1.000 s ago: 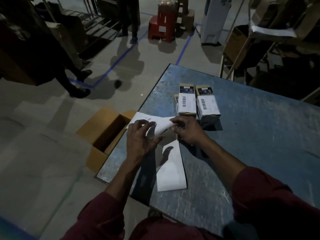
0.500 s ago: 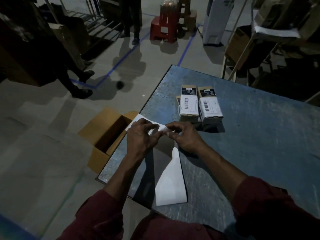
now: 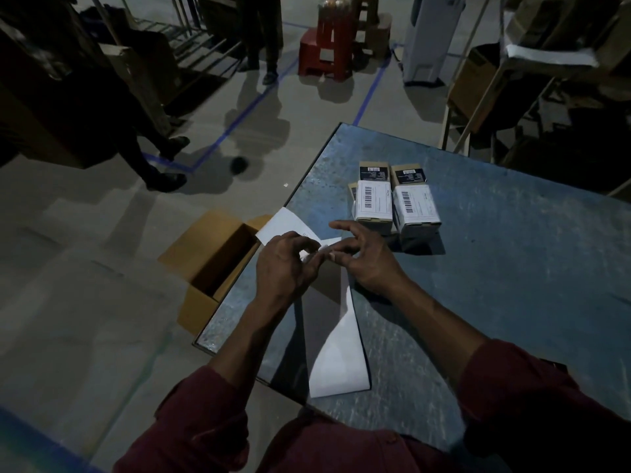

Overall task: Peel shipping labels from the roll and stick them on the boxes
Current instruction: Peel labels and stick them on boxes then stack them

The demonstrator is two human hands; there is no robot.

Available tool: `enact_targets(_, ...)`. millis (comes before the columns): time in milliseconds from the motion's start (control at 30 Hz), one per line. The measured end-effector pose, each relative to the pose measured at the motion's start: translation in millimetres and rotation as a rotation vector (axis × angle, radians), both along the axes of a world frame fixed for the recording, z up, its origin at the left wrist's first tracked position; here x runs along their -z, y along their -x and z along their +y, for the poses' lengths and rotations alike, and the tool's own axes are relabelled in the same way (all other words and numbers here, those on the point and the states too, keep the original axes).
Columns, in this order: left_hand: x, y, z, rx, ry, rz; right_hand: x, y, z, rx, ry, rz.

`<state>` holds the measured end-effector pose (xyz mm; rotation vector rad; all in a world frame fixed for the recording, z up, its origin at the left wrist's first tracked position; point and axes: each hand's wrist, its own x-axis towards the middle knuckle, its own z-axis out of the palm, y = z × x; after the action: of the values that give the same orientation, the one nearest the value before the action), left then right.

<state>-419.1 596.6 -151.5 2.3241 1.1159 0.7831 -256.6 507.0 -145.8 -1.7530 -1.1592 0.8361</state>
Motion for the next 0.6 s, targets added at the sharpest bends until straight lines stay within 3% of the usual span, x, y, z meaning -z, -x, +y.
enact_targets(200, -2.1, -2.0, -5.5, 0.033, 0.043, -0.008, 1.4, -0.1, -2.3, 0.018, 0.006, -0.01)
enact_targets(367, -4.0, -2.2, -7.2, -0.036, 0.269, -0.103, 7.3, 1.6, -6.4, 0.026, 0.004, -0.083)
enact_targets(600, -6.2, 1.2, -8.1, 0.025, 0.297, -0.179, 11.3, 0.5, -6.7, 0.046, -0.03, -0.154)
